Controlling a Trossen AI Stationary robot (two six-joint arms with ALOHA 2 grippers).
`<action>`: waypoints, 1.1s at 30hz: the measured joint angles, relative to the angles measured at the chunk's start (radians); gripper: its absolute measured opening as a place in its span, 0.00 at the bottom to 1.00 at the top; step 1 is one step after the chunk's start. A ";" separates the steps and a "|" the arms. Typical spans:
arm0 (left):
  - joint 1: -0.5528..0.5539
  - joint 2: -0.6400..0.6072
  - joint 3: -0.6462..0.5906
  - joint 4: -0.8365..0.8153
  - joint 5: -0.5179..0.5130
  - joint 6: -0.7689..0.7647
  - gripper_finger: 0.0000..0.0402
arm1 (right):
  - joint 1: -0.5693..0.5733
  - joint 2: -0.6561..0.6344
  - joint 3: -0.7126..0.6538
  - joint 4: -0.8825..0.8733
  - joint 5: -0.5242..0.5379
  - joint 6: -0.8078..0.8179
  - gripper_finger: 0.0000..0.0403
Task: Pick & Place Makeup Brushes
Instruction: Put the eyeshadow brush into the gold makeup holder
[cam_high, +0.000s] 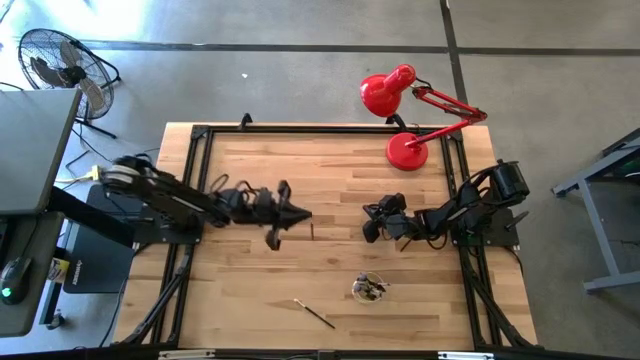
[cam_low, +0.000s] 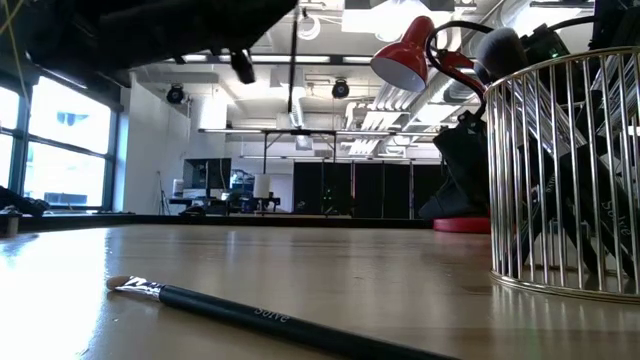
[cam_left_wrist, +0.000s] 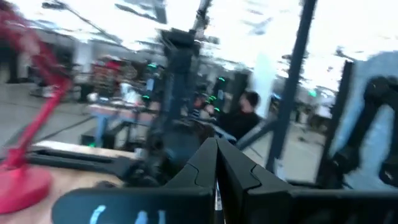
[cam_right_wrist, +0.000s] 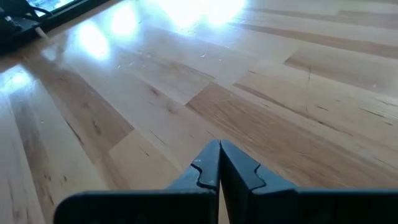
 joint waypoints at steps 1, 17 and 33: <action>-0.013 0.034 0.028 0.008 0.020 0.012 0.00 | 0.000 0.000 0.000 0.000 0.001 0.000 0.01; -0.076 0.379 0.531 0.027 0.371 0.033 0.00 | -0.020 0.000 0.000 -0.001 0.023 -0.010 0.00; -0.094 0.645 0.786 -0.070 0.343 0.070 0.00 | -0.022 0.000 0.000 -0.001 0.017 0.000 0.01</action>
